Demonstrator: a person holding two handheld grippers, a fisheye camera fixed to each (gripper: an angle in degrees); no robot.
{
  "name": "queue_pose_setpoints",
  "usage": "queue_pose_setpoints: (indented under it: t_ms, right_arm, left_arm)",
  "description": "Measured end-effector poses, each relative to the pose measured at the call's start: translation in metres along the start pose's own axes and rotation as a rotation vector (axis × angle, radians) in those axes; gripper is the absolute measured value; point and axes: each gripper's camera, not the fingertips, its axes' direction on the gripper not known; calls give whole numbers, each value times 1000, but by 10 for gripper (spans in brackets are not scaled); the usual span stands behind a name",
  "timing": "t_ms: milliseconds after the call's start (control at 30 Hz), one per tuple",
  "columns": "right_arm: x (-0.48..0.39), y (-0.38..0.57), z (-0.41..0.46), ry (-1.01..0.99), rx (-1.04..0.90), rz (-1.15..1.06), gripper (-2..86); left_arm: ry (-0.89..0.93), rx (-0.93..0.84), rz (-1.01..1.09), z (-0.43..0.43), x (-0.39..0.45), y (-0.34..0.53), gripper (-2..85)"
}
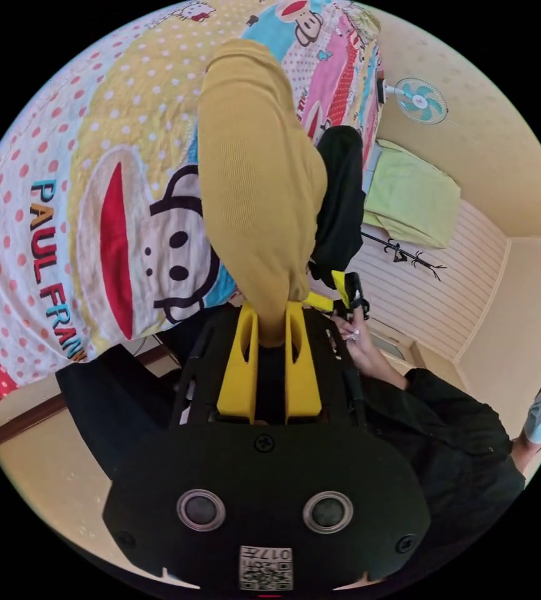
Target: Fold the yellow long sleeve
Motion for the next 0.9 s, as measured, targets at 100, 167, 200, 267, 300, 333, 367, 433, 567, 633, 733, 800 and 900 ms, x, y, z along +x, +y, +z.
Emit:
queue_pose_setpoints:
  t_ms: [100, 167, 200, 267, 300, 333, 367, 433, 567, 633, 733, 800, 900]
  right_arm:
    - [33, 29, 0, -206, 78, 153, 237]
    - [45, 40, 17, -295, 56, 157, 252]
    - [47, 41, 23, -324, 51, 146, 255]
    - [56, 37, 42, -387, 59, 135, 262]
    - [58, 35, 47, -405, 70, 136, 262]
    - [61, 29, 54, -447, 92, 138, 260]
    - [64, 23, 59, -465, 123, 139, 255]
    - [68, 16, 62, -453, 157, 158, 223]
    - [62, 27, 69, -457, 105, 166, 105]
    - [50, 39, 67, -435, 60, 95, 87]
    - [24, 65, 58, -421, 16, -26, 71]
    - [4, 82, 51, -389, 13, -93, 64]
    - [-32, 104, 34, -305, 33, -230, 57]
  left_arm:
    - [0, 11, 39, -12, 33, -5, 67]
    - [-10, 1, 72, -15, 51, -11, 66]
    - [-28, -13, 93, -15, 61, -15, 66]
    - [-55, -33, 118, -15, 74, -19, 66]
    - [-67, -45, 128, -15, 81, -20, 66]
    - [-70, -54, 133, -16, 85, -21, 66]
    - [-69, -60, 133, -17, 86, -22, 65]
    - [-64, -74, 128, -25, 90, -23, 65]
    - [-144, -86, 172, -49, 105, -23, 65]
    - [-133, -87, 203, -71, 119, -23, 64]
    - [-52, -86, 253, -95, 146, -22, 64]
    - [-44, -88, 304, -103, 170, -21, 63]
    - [-26, -76, 388, -111, 214, -26, 62]
